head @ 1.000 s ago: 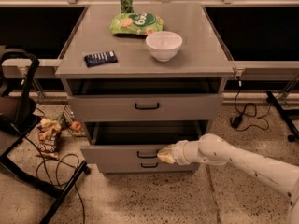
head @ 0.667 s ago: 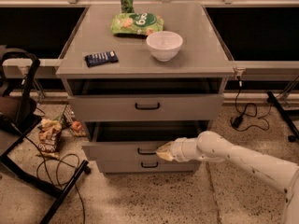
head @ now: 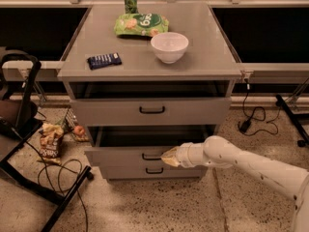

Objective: Close middle drawer

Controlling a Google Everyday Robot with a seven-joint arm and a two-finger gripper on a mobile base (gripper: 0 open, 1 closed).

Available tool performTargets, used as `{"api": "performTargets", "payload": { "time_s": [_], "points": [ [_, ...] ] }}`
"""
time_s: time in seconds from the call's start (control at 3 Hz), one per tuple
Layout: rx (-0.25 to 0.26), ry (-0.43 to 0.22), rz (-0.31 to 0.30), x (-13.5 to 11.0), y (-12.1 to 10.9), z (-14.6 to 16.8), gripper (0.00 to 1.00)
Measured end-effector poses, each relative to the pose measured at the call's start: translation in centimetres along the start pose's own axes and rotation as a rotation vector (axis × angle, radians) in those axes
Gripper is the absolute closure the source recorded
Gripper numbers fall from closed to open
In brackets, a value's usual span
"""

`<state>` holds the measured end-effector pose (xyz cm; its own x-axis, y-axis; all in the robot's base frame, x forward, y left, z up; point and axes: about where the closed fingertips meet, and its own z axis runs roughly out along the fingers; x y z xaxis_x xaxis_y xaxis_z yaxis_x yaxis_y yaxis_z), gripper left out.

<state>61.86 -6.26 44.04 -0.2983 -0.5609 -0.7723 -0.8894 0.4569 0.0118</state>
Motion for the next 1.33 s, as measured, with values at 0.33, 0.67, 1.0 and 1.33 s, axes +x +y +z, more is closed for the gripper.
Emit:
{"api": "performTargets", "payload": {
  "time_s": [0.33,0.67,1.0,1.33],
  "points": [
    [0.000,0.000,0.000,0.00,0.00,0.00,0.36],
    [0.000,0.000,0.000,0.00,0.00,0.01,0.03],
    [0.000,0.000,0.000,0.00,0.01,0.01,0.00],
    [0.000,0.000,0.000,0.00,0.01,0.01,0.00]
  ]
}}
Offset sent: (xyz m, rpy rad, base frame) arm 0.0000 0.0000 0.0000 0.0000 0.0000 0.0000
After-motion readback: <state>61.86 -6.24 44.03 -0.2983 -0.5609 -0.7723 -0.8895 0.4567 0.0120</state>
